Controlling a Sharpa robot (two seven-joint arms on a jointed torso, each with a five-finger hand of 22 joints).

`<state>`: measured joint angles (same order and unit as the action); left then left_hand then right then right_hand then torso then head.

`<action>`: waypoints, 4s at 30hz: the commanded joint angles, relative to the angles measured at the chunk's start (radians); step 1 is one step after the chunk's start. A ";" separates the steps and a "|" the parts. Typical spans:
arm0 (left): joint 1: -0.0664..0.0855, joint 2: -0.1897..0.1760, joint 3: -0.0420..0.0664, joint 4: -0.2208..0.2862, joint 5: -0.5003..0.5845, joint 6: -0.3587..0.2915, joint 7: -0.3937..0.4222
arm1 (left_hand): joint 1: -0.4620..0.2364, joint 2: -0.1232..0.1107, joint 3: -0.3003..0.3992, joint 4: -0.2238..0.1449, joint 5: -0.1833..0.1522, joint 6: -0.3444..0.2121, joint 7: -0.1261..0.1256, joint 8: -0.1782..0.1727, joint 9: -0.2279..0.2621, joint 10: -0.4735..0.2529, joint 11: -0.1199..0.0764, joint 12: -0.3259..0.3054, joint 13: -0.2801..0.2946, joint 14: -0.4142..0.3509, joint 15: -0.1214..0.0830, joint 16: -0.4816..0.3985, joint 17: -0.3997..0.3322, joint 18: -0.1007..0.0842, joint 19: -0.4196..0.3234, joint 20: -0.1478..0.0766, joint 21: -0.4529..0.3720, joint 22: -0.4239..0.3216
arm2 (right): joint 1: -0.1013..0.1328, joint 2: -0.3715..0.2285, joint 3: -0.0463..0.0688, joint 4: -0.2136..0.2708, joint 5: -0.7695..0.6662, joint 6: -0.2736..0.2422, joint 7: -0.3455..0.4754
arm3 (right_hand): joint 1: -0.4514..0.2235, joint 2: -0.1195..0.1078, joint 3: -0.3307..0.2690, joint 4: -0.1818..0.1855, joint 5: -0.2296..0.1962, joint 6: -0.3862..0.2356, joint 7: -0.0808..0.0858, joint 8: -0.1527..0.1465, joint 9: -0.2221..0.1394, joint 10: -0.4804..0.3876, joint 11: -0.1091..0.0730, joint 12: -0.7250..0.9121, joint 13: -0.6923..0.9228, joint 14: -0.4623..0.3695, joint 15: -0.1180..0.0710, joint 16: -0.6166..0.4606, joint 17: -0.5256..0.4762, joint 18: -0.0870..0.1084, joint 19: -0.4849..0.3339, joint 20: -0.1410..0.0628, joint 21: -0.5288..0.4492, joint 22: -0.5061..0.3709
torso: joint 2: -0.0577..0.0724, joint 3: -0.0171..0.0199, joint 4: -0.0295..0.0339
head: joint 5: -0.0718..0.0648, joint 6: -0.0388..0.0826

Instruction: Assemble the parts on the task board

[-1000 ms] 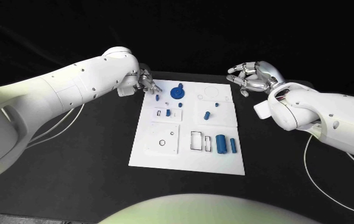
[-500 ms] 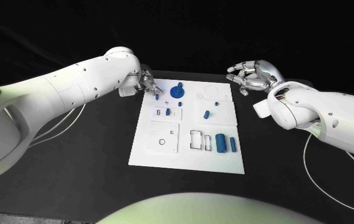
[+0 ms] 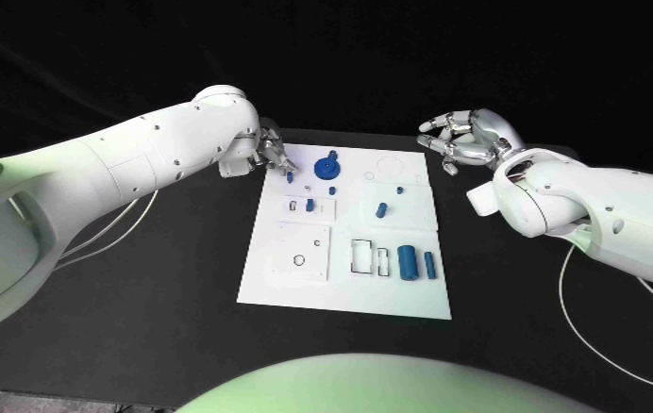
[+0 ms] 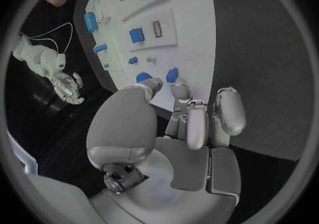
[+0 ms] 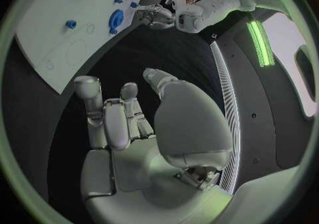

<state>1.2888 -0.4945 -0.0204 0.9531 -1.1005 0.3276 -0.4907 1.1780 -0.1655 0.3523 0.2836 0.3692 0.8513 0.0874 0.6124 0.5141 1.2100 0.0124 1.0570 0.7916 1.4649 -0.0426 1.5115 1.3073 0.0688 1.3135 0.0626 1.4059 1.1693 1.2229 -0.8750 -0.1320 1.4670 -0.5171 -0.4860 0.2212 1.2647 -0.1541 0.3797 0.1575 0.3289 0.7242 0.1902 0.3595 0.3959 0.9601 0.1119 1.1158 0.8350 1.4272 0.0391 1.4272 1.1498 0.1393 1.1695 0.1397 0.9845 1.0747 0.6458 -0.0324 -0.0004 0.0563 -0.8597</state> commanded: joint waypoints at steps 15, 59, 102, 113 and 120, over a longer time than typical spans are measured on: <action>-0.003 0.013 -0.002 -0.012 0.007 0.019 0.012 | 0.045 0.015 0.018 -0.005 -0.001 0.009 -0.002 0.010 -0.002 0.010 -0.003 0.014 0.007 0.071 -0.008 0.004 0.125 0.015 0.010 -0.003 0.007 0.009 | -0.001 0.002 0.000 0.000 -0.002 0.010 0.008 | -0.005 0.001 0.000 0.006 0.005 -0.006 0.004 0.002 -0.001 -0.006 -0.002 0.003 -0.001 -0.001 -0.004 -0.003 0.001 0.002 -0.006 0.000 -0.004 0.000 | 0.000 0.0000 -0.0014 | -0.002 -0.008; -0.005 -0.080 -0.004 0.104 0.166 -0.078 0.024 | 0.064 0.005 0.445 -0.209 0.020 -0.015 -0.006 0.119 0.058 0.040 -0.011 0.034 0.005 0.072 -0.016 0.006 0.125 0.011 0.023 -0.009 0.022 0.040 | -0.001 0.001 0.000 -0.006 -0.002 0.013 0.006 | -0.005 0.002 0.002 0.008 0.007 -0.007 0.003 0.006 -0.002 -0.005 -0.003 0.006 -0.002 -0.002 -0.004 -0.003 -0.001 0.002 -0.005 0.000 -0.006 0.000 | -0.007 0.0040 0.0050 | -0.001 -0.013; -0.073 -0.216 -0.008 0.412 -0.012 -0.177 -0.021 | -0.017 -0.029 0.530 -0.262 0.067 0.009 -0.023 0.162 0.068 0.073 -0.027 0.053 0.019 0.078 -0.030 0.015 0.146 0.004 0.047 -0.021 0.041 0.078 | -0.008 -0.010 0.000 -0.002 -0.002 0.011 0.007 | -0.004 0.002 0.003 0.008 0.013 -0.007 0.003 0.008 -0.003 -0.005 -0.003 0.007 -0.003 -0.001 -0.004 -0.003 0.001 0.002 -0.004 0.000 -0.006 0.001 | -0.011 0.0049 0.0106 | 0.004 -0.013; -0.076 -0.210 -0.009 0.407 -0.029 -0.155 -0.028 | -0.018 -0.029 0.531 -0.263 0.068 0.009 -0.023 0.163 0.068 0.072 -0.027 0.052 0.017 0.078 -0.030 0.016 0.149 0.004 0.046 -0.021 0.041 0.078 | -0.008 -0.010 0.000 -0.001 -0.002 0.011 0.007 | -0.004 0.003 0.004 0.009 0.015 -0.007 0.003 0.008 -0.003 -0.006 -0.003 0.006 -0.004 -0.001 -0.004 -0.003 0.001 0.002 -0.004 0.000 -0.007 0.001 | -0.011 0.0051 0.0121 | 0.004 -0.013; -0.080 -0.203 -0.009 0.400 -0.050 -0.153 -0.027 | -0.019 -0.029 0.532 -0.263 0.069 0.010 -0.023 0.163 0.068 0.073 -0.027 0.052 0.017 0.079 -0.030 0.016 0.149 0.003 0.047 -0.021 0.042 0.079 | -0.009 -0.010 0.000 -0.001 -0.002 0.011 0.007 | -0.004 0.003 0.004 0.009 0.015 -0.007 0.003 0.009 -0.003 -0.005 -0.003 0.007 -0.003 -0.001 -0.004 -0.003 0.001 0.002 -0.005 0.000 -0.008 0.000 | -0.010 0.0047 0.0101 | 0.004 -0.013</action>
<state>1.2098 -0.7005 -0.0295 1.3536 -1.1283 0.1562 -0.5168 1.1577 -0.2027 0.7287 0.1721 0.4330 0.8482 0.0762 0.7721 0.5544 1.2778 -0.0122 1.1105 0.8092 1.4650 -0.0640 1.5240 1.3076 0.0688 1.3563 0.0411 1.4424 1.2480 1.2150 -0.8850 -0.1321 1.4643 -0.5163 -0.4852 0.2208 1.2647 -0.1541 0.3825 0.1602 0.3390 0.7244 0.1900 0.3635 0.3942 0.9601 0.1119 1.1193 0.8315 1.4272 0.0391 1.4272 1.1495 0.1392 1.1695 0.1397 0.9807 1.0747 0.6347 -0.0273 0.0109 0.0602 -0.8728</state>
